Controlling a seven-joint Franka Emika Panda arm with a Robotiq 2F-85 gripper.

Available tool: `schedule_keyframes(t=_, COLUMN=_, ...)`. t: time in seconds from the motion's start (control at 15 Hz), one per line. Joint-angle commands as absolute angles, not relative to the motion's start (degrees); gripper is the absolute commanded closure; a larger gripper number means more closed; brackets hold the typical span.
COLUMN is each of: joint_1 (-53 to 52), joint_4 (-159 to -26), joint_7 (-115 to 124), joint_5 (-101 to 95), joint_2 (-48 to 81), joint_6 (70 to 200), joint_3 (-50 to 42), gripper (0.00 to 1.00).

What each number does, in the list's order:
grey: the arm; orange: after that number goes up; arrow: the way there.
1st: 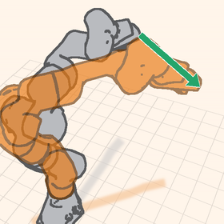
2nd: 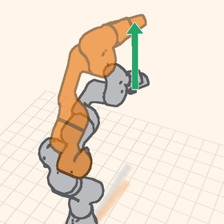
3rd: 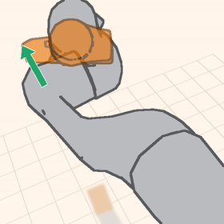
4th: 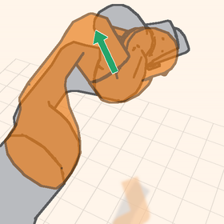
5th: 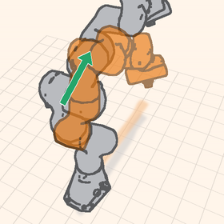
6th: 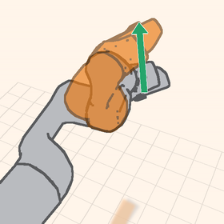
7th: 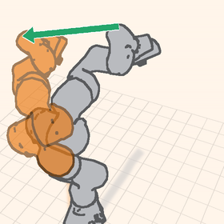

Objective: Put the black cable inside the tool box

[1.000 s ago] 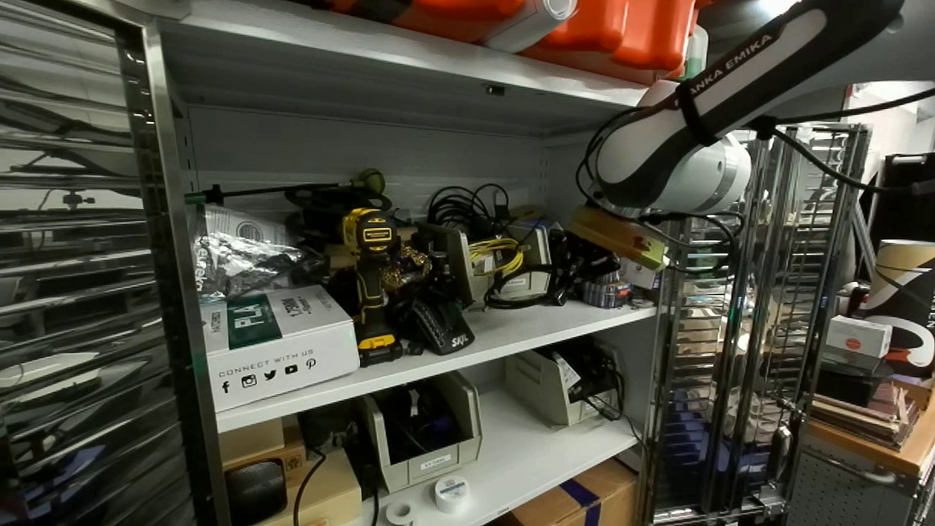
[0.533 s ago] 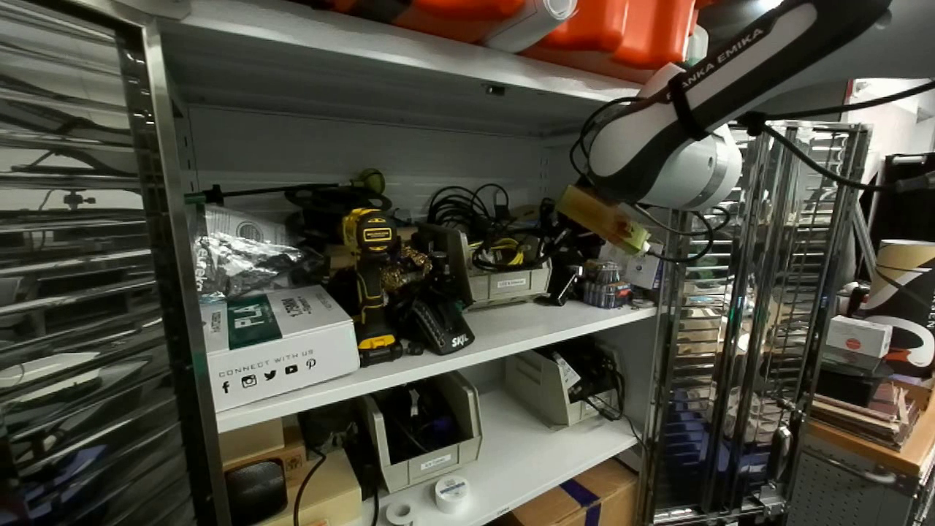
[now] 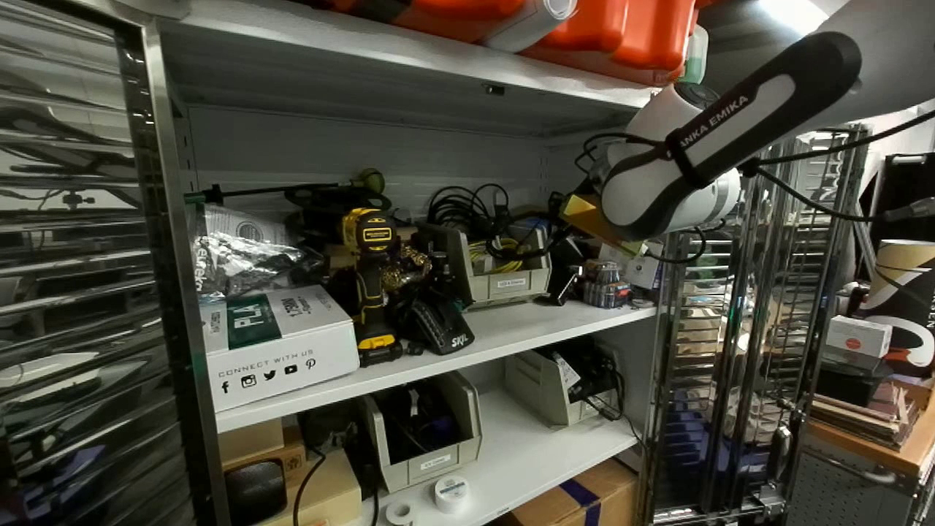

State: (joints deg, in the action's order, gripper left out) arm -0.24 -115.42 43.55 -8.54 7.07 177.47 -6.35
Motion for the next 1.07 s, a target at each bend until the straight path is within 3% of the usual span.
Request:
schedule_keyframes(t=0.0, joint_1=-3.45, joint_4=-109.50, joint_7=50.08, joint_5=-16.05, joint_2=11.87, joint_6=180.31, joint_3=-11.29, gripper=0.97)
schedule_keyframes(t=0.53, joint_1=-9.65, joint_4=-104.35, joint_7=55.64, joint_5=-18.14, joint_2=15.39, joint_6=179.80, joint_3=-14.26, gripper=0.97)
schedule_keyframes(t=1.0, joint_1=-15.92, joint_4=-100.40, joint_7=59.15, joint_5=-21.37, joint_2=19.06, joint_6=179.72, joint_3=-22.64, gripper=0.97)
